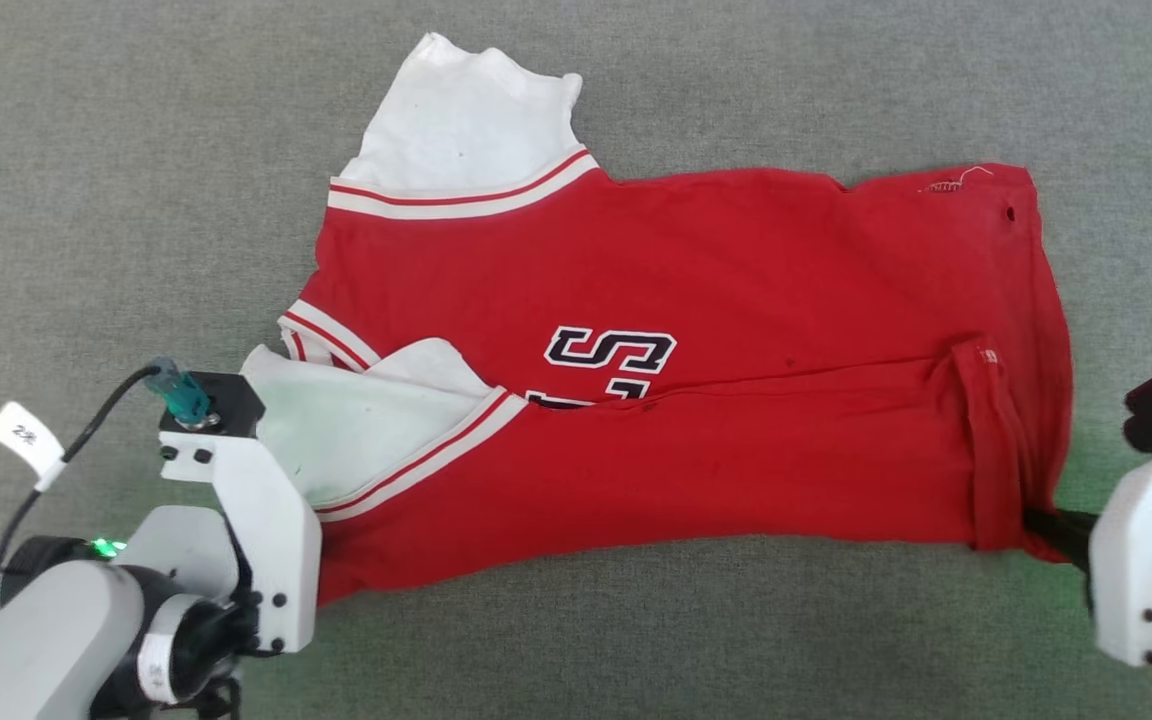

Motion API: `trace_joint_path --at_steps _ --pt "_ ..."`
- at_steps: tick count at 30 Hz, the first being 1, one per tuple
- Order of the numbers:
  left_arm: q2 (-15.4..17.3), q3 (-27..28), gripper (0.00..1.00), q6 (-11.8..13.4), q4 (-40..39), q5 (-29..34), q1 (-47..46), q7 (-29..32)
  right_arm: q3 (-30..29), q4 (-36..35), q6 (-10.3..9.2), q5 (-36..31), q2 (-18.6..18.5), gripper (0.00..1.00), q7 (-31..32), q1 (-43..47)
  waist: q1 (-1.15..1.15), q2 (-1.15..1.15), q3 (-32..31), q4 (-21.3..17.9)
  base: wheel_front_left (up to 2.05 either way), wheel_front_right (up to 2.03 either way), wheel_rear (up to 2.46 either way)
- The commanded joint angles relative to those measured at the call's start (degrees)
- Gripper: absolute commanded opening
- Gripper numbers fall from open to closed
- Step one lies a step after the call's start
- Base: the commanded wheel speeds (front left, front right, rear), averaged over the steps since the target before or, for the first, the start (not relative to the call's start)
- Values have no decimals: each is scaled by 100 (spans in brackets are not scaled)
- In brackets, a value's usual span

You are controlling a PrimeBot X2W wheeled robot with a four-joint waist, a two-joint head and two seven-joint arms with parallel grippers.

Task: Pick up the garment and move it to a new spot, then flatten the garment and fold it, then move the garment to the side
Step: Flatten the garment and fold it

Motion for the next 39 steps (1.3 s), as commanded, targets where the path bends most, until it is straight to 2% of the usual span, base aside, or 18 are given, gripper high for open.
trace_joint_path --at_steps 1,2,4,5,6,7,8,14,18,22,27,30,35,39 --pt "-77 -25 85 -68 117 -12 14 -75 60 110 -1 -90 65 0 -116 -9 0 0 16 -9 0 0 0" --pt "-138 -26 100 -107 231 -35 -21 -121 112 223 0 -72 153 0 -212 -46 0 0 26 -18 0 0 0" --pt "-237 -32 100 -188 460 -65 -89 -199 233 462 0 -130 220 15 -380 -120 0 0 37 -39 0 0 0" --pt "-260 -10 100 -212 550 -67 -109 -253 284 562 0 -139 236 50 -465 -174 0 0 37 -52 0 0 0" --pt "-273 9 100 -237 634 -68 -137 -288 326 638 -1 -122 257 79 -540 -211 0 0 32 -65 0 0 0" --pt "-267 31 100 -253 679 -62 -172 -321 374 697 -1 -115 243 96 -595 -245 0 0 22 -74 0 0 0" --pt "-251 65 100 -268 693 -67 -212 -344 404 730 -1 -104 216 100 -646 -283 0 0 9 -83 0 0 0" --pt "89 304 100 -180 280 2 -308 -302 374 538 -1 -56 -17 100 -1064 -335 0 0 -150 -137 0 0 0" --pt "408 471 100 -74 -90 97 -462 -153 295 254 -1 -78 10 100 -1466 -308 0 0 -239 -202 0 0 0" --pt "608 525 100 -129 -285 153 -706 5 206 6 0 -166 106 100 -1860 -370 0 0 -264 -292 0 0 0" --pt "692 494 100 -520 -117 386 -1374 -23 250 -273 0 -502 297 100 -2671 -576 0 0 -224 -557 0 0 0" --pt "579 394 100 -803 201 522 -1863 20 377 -317 0 -732 402 100 -3201 -756 0 0 -151 -768 0 0 0" --pt "241 251 100 -1337 1036 608 -2702 -119 517 -205 0 -1060 801 100 -4208 -1126 0 0 26 -1168 0 0 0" --pt "40 168 100 -1715 1823 707 -3286 -255 633 -46 0 -1306 1071 100 -4771 -1300 0 0 171 -1463 0 0 0"
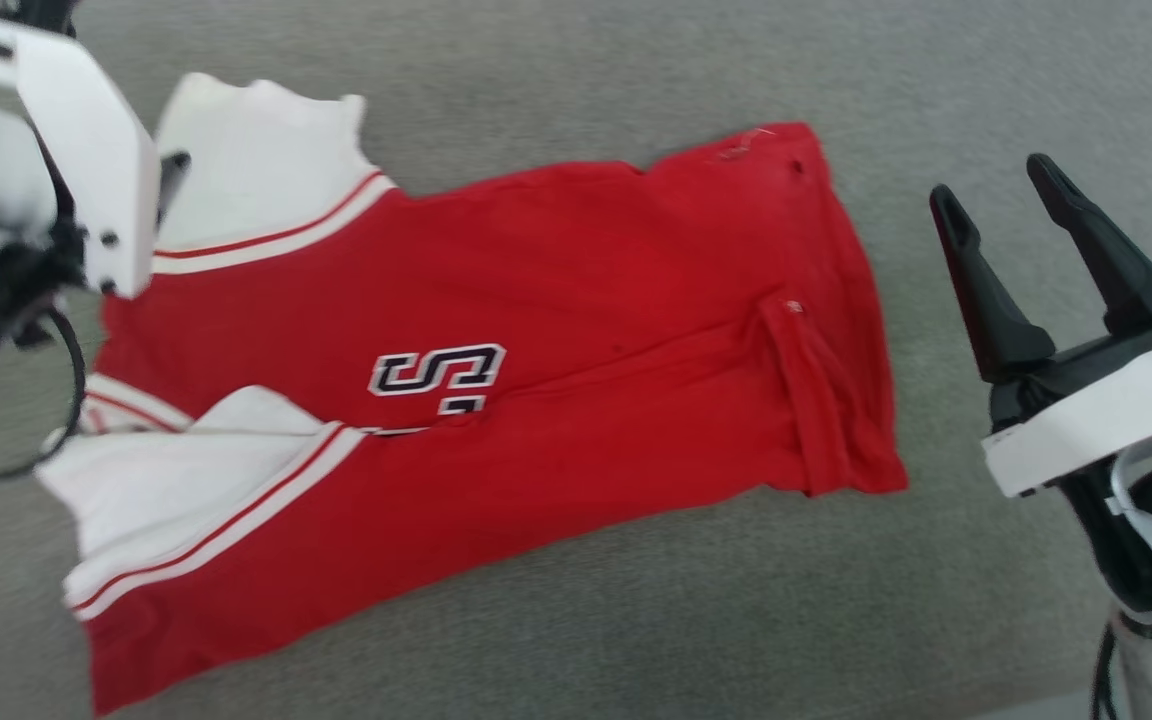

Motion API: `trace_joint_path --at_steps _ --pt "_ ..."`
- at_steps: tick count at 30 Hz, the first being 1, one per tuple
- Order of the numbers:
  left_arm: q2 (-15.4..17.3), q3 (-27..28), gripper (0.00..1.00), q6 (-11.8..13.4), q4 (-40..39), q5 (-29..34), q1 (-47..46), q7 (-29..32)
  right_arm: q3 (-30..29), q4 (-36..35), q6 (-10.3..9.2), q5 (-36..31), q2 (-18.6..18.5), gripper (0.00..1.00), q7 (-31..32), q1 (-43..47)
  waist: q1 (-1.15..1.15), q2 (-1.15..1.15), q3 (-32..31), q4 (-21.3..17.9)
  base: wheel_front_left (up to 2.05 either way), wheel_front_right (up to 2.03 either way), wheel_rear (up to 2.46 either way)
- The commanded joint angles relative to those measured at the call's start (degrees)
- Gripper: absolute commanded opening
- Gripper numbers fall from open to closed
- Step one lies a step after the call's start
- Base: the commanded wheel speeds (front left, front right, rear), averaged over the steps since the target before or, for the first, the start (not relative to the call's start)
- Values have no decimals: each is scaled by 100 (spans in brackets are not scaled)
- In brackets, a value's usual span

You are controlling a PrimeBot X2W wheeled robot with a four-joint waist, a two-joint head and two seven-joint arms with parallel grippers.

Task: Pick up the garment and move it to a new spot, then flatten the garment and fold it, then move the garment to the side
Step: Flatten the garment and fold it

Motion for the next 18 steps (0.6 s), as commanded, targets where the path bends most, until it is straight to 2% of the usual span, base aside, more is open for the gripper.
trace_joint_path --at_steps 1,7,10,18 --pt "-61 -38 100 -132 291 84 -238 -77 41 44 1 -77 98 100 -168 -78 0 0 178 -261 0 0 0" --pt "-291 -96 100 -509 1519 165 -890 -246 181 186 1 -133 270 100 -481 -137 0 0 392 -583 0 0 0" --pt "-281 -143 100 -639 2070 230 -1119 -268 289 261 1 -51 295 100 -527 -148 0 0 508 -727 0 0 0" --pt "-326 -140 100 -638 3265 308 -1468 -372 531 435 1 154 188 100 -491 -243 0 0 782 -916 0 0 0"
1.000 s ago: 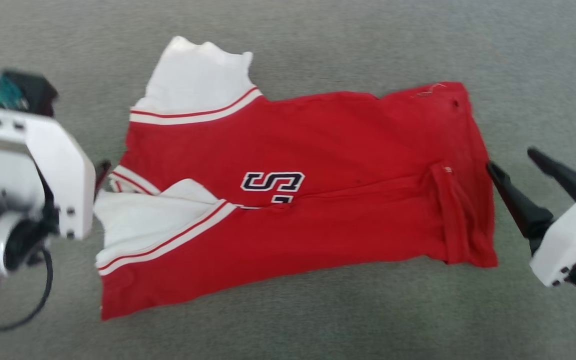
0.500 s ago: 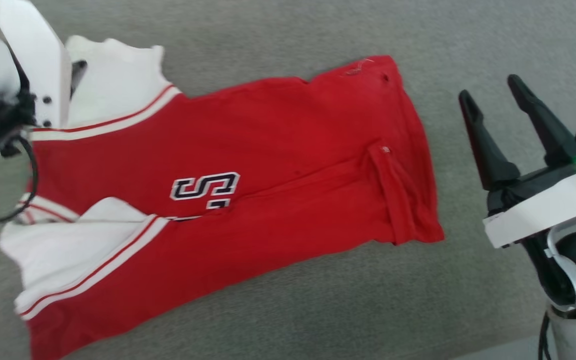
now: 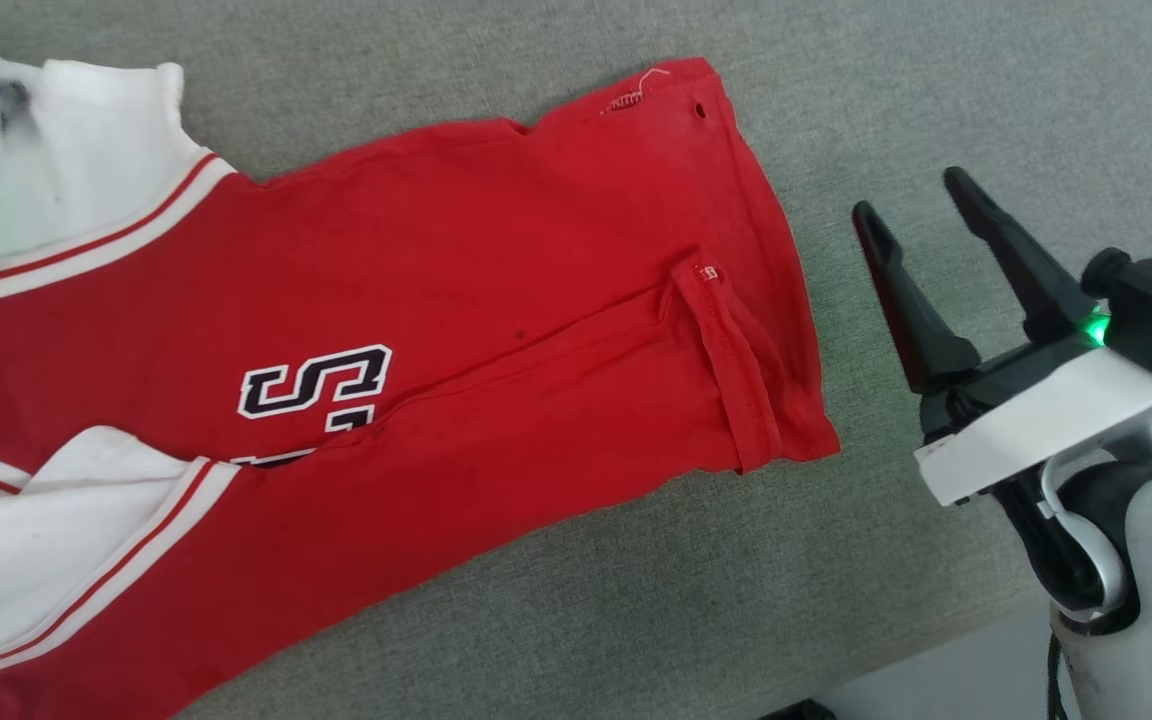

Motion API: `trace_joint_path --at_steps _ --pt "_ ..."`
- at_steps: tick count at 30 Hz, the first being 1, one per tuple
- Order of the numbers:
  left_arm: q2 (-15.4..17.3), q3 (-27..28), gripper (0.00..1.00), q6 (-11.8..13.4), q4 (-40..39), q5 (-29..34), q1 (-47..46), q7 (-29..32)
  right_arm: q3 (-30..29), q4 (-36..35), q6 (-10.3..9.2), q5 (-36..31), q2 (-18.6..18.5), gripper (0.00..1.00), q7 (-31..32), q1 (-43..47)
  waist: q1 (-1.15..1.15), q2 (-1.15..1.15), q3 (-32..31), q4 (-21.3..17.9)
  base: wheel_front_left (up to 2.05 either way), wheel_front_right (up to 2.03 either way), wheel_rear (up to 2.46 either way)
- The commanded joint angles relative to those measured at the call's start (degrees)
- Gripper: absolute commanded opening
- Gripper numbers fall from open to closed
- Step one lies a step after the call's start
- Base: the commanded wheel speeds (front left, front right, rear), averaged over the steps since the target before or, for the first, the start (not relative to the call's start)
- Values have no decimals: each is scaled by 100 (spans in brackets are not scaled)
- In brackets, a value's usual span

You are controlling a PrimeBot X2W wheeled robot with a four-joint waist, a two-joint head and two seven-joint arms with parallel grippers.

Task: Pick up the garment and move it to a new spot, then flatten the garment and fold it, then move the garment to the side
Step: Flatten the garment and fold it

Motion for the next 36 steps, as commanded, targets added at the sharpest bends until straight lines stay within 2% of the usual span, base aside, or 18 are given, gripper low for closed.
trace_joint_path --at_steps 1,4,5,6,14,22,30,31,32,33,34,36 --pt "-28 -22 100 38 257 46 -10 -54 44 42 1 83 -18 100 33 -110 0 0 97 -45 0 0 0" --pt "-158 -53 100 62 674 -50 65 75 165 113 1 156 -98 100 166 -168 0 0 163 -27 0 0 0" --pt "-243 -60 71 93 838 -154 147 292 196 136 1 176 -129 100 213 -214 0 0 170 -13 0 0 0" --pt "-293 -72 0 143 968 -213 193 476 220 165 1 203 -156 100 294 -272 0 0 177 6 0 0 0" --pt "-687 -148 0 374 1067 -400 26 1210 549 690 1 503 -403 100 1286 -1076 0 0 227 259 0 0 0" --pt "-926 -146 0 361 802 -465 -207 1084 993 1693 0 794 -643 100 2513 -2370 0 0 322 494 0 0 0" --pt "-1135 -154 0 296 706 -507 -276 845 1762 3001 2 1287 -553 100 3564 -3345 0 0 370 674 0 0 0" --pt "-1158 -142 0 283 708 -521 -283 794 1869 3151 2 1374 -558 87 3669 -3427 0 0 373 693 0 0 0" --pt "-1193 -117 0 284 719 -541 -285 742 2005 3284 2 1468 -569 43 3773 -3502 0 0 373 716 0 0 0" --pt "-1225 -117 0 274 728 -543 -287 685 2135 3410 2 1552 -601 12 3874 -3568 0 0 364 747 0 0 0" --pt "-1237 -127 0 243 727 -532 -296 632 2256 3490 2 1605 -651 0 3940 -3629 0 0 354 776 0 0 0" --pt "-1266 -99 0 207 733 -553 -328 495 2401 3596 1 1703 -790 0 3914 -3760 0 0 321 838 0 0 0"
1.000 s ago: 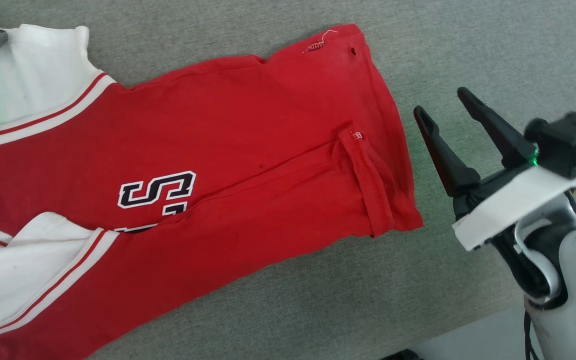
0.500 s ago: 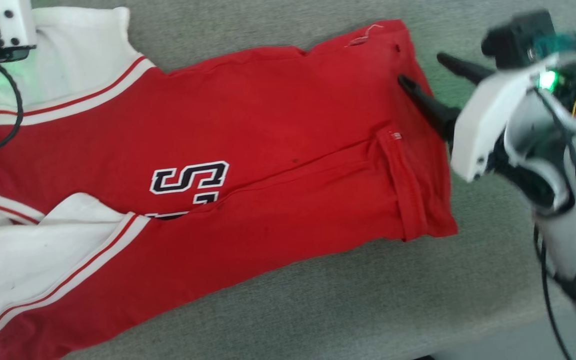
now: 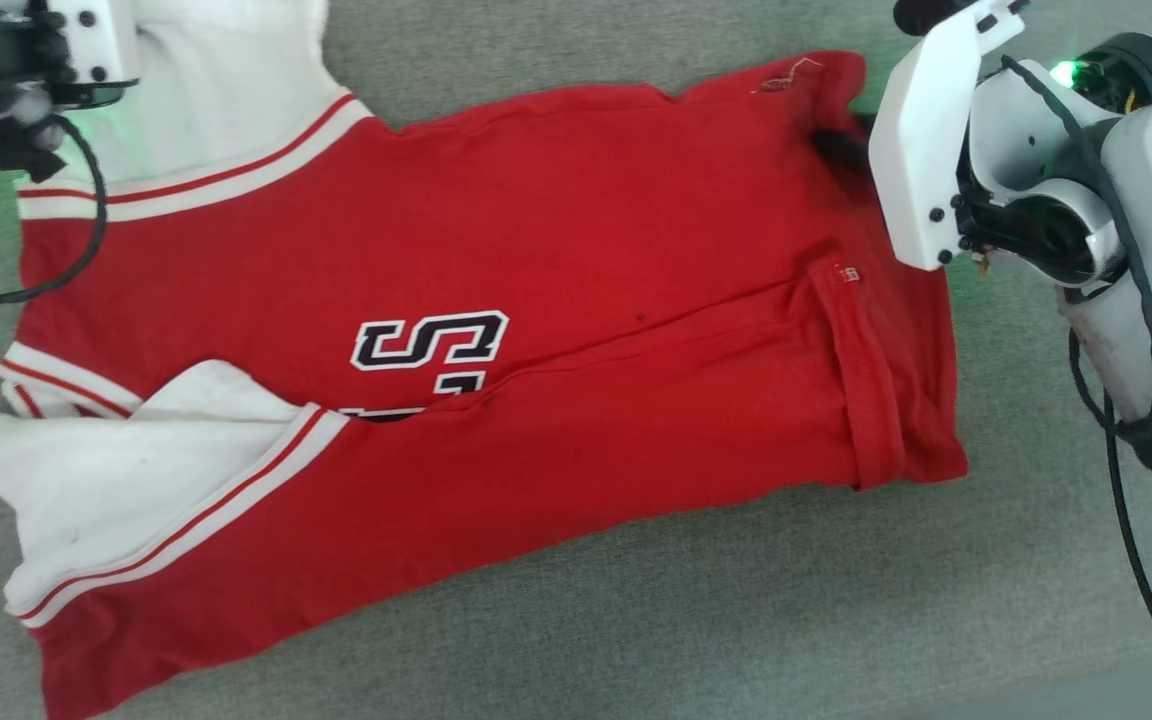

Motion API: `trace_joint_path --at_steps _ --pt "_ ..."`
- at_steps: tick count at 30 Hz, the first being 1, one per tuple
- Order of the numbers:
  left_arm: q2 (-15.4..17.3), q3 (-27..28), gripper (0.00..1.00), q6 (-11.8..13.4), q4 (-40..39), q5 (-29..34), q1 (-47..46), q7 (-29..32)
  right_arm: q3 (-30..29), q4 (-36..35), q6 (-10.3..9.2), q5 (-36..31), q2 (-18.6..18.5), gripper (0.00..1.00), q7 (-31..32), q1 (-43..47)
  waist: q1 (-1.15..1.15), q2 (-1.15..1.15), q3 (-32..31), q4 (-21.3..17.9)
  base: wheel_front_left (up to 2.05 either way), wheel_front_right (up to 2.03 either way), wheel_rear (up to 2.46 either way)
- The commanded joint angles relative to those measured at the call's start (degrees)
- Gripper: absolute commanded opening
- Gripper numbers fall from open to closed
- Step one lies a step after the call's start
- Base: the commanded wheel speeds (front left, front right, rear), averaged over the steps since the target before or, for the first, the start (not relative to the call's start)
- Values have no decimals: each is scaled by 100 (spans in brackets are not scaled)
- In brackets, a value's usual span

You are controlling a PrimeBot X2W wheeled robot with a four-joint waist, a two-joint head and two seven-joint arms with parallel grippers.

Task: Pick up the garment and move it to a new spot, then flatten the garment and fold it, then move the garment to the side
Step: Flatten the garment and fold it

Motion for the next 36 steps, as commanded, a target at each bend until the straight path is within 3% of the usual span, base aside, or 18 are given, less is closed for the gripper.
trace_joint_path --at_steps 1,12,21,27,36 --pt "-161 -121 0 -61 148 -99 355 29 146 188 -1 29 -30 0 -32 137 0 0 -47 60 0 0 0" --pt "-85 -129 0 -226 -128 -105 190 -76 402 -55 0 316 -720 0 -833 57 0 0 -468 413 0 0 0" --pt "224 -246 0 -124 -1043 -42 552 148 400 -501 0 425 -1179 0 -1073 378 0 0 -828 647 0 0 0" --pt "626 -292 0 303 -2376 -66 1206 535 260 -1087 0 513 -1580 0 -1044 817 0 0 -1048 798 0 0 0" --pt "1421 -326 0 1310 -4823 -131 2666 1157 -193 -2078 0 591 -2127 0 -848 1885 0 0 -1264 938 0 0 0"
